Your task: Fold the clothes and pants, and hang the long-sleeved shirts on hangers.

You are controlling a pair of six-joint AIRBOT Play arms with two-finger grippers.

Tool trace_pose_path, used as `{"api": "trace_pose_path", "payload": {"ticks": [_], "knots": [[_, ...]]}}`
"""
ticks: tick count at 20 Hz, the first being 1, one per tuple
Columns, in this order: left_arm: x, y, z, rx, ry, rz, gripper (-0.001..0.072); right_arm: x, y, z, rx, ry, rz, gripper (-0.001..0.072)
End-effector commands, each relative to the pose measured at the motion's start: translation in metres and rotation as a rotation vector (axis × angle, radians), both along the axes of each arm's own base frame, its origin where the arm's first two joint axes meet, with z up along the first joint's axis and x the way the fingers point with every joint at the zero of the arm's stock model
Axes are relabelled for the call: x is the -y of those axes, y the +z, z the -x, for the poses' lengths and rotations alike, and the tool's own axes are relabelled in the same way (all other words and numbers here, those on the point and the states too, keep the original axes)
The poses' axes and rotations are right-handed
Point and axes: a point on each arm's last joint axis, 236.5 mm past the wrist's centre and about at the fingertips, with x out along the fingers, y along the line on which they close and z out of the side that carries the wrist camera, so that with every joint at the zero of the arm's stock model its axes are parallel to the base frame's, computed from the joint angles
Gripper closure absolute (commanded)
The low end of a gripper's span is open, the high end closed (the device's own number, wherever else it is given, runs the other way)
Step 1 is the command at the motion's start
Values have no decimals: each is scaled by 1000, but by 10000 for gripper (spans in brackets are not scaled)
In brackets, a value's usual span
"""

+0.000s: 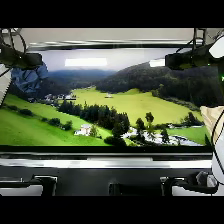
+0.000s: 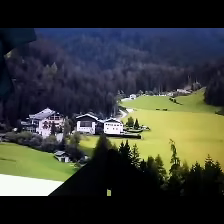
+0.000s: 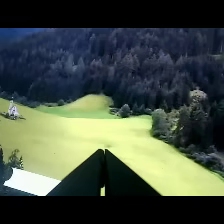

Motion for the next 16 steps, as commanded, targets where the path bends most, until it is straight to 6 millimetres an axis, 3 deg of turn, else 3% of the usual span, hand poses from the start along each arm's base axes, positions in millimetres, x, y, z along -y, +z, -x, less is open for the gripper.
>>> {"api": "trace_pose_path", "payload": {"ticks": [1, 16], "knots": [[0, 0, 0, 1, 0, 0, 688, -1, 0, 0, 0, 3, 1, 674], [0, -8, -3, -16, 0, -1, 688, -1, 0, 0, 0, 3, 1, 674]]}}
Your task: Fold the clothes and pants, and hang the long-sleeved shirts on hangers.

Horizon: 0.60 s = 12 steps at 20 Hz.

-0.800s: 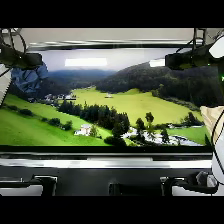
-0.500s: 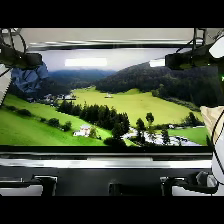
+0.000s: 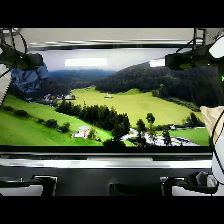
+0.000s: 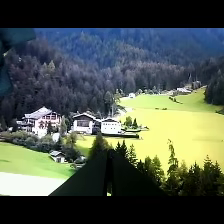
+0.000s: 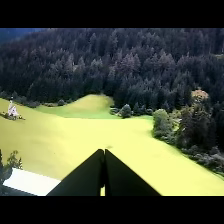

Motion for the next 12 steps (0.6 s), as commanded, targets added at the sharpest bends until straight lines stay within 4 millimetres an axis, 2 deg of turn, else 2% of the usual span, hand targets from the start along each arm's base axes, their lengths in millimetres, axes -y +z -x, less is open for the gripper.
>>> {"api": "trace_pose_path", "payload": {"ticks": [1, 10, 12], "knots": [[0, -6, -2, -11, -1, -1, 688, -1, 0, 0, 0, 1, 0, 674], [1, -28, -12, -48, -1, -4, 688, -1, 1, -1, 4, 1, -4, 674], [1, -36, -5, -91, 0, -6, 688, -1, 3, -4, 22, -4, -5, 674]]}}
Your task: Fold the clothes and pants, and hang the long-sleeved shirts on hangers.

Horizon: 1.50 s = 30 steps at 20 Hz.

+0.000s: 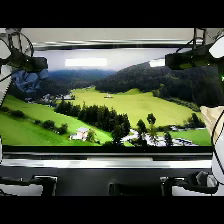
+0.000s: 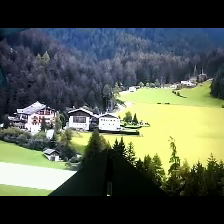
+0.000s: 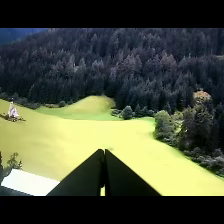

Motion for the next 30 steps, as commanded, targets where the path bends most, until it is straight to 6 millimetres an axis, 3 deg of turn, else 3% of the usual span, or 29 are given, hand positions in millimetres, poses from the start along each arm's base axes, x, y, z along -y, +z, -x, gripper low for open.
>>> {"api": "trace_pose_path", "payload": {"ticks": [1, 6, 8, 9, 10, 11, 12, 15, 17, 18, 20, 24, 28, 30], "knots": [[0, -11, 8, -58, 2, -4, 688, 0, 3, -4, 20, -5, -2, 674], [-5, -16, 15, -93, -36, -39, 688, -3, 0, 1, -3, 4, -10, 673], [-30, -14, 14, -91, 15, -100, 686, -10, -1, 5, -24, 22, -39, 671], [-57, -11, 16, -89, 89, -147, 660, -15, 0, 6, -26, 24, -62, 619], [-87, -7, 16, -73, 172, -173, 622, -17, 1, 6, -30, 21, -80, 502], [-114, -3, 13, -42, 236, -167, 415, -18, 1, 6, -35, 10, -95, 334], [-145, 1, 12, -9, 296, -165, 4, -18, 1, 7, -39, 10, -98, 249], [-228, 6, 6, 109, 486, -123, -3, -19, -1, 10, -53, 16, -97, 243], [-267, -11, -5, 164, 577, -53, -3, -20, -4, 13, -71, 21, -95, 243], [-279, -28, -14, 173, 591, -13, -4, -19, -5, 14, -75, 21, -93, 243], [-291, -69, -33, 175, 608, 68, -5, -19, -5, 14, -75, 21, -93, 243], [-293, -148, -76, 191, 600, 148, -6, -19, -5, 14, -73, 21, -93, 242], [-282, -188, -117, 292, 565, 167, -5, -20, -5, 14, -75, 21, -93, 242], [-275, -207, -129, 297, 587, 205, -3, -20, -5, 14, -75, 22, -96, 242]]}}
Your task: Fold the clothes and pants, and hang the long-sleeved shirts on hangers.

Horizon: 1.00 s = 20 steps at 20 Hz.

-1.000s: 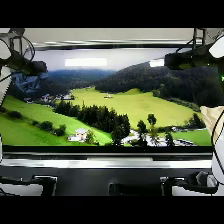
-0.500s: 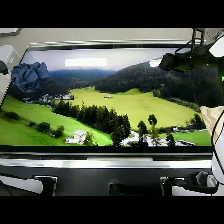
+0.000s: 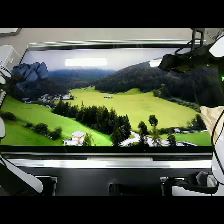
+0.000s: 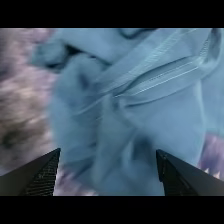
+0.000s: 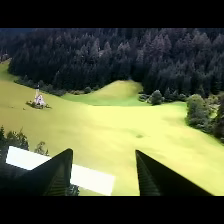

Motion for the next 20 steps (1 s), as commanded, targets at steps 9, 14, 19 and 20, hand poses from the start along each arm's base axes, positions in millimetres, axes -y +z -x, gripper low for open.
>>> {"api": "trace_pose_path", "payload": {"ticks": [9, 14, 19, 20], "knots": [[20, -2, -28, 77, 11, 64, 695, -5, 0, 2, -8, 12, -18, 243], [105, 121, -17, 114, -168, 25, 697, -5, 13, 6, 4, -25, -49, 243], [305, 176, 36, -11, -525, 89, 697, -2, 74, 34, 139, -32, -36, 244], [346, 174, 50, -50, -597, 98, 697, 3, 87, 42, 164, -53, -28, 243]]}}
